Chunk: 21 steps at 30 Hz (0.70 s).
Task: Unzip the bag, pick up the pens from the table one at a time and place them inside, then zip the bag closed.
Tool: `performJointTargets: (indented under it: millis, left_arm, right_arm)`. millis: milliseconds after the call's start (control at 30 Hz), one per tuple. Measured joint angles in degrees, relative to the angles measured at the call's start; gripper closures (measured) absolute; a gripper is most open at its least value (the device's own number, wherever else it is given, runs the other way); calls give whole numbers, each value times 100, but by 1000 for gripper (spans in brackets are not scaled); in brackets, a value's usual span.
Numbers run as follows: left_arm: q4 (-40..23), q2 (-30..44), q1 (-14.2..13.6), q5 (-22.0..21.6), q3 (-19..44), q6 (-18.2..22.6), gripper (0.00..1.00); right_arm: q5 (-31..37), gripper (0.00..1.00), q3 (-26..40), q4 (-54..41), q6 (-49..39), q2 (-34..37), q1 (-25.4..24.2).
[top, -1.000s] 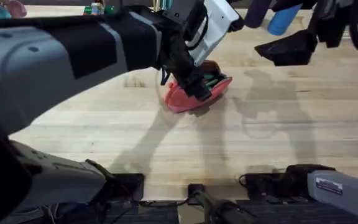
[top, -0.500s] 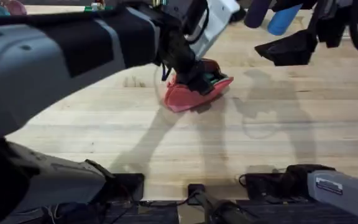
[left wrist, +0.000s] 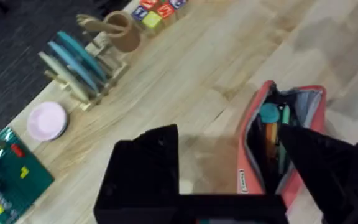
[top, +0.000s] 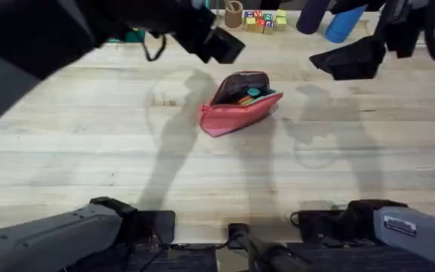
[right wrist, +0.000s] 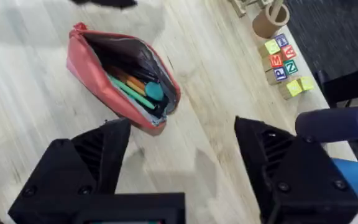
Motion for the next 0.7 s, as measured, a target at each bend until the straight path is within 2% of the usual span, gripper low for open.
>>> performJointTargets:
  millis: [100, 333, 467, 500, 633, 700]
  left_arm:
    - [-187, -74, 356, 414, 0, 24, 7]
    - [-968, -144, 1255, 1727, 0, 634, 7]
    - [-912, -146, 1704, 2004, 0, 1059, 8]
    - [-924, -143, 1898, 2048, 0, 1245, 8]
    - [-1020, -146, 1934, 2019, 0, 1384, 7]
    - [-1134, -145, 1930, 1993, 0, 1585, 8]
  right_arm:
    - [0, 5, 0, 0, 0, 0, 0]
    - [0, 5, 0, 2, 0, 0, -2]
    - [0, 5, 0, 0, 0, 0, -2]
    - [0, 5, 0, 11, 0, 0, 0]
    - [0, 5, 0, 33, 0, 0, -1]
    - [0, 5, 0, 33, 0, 0, 0]
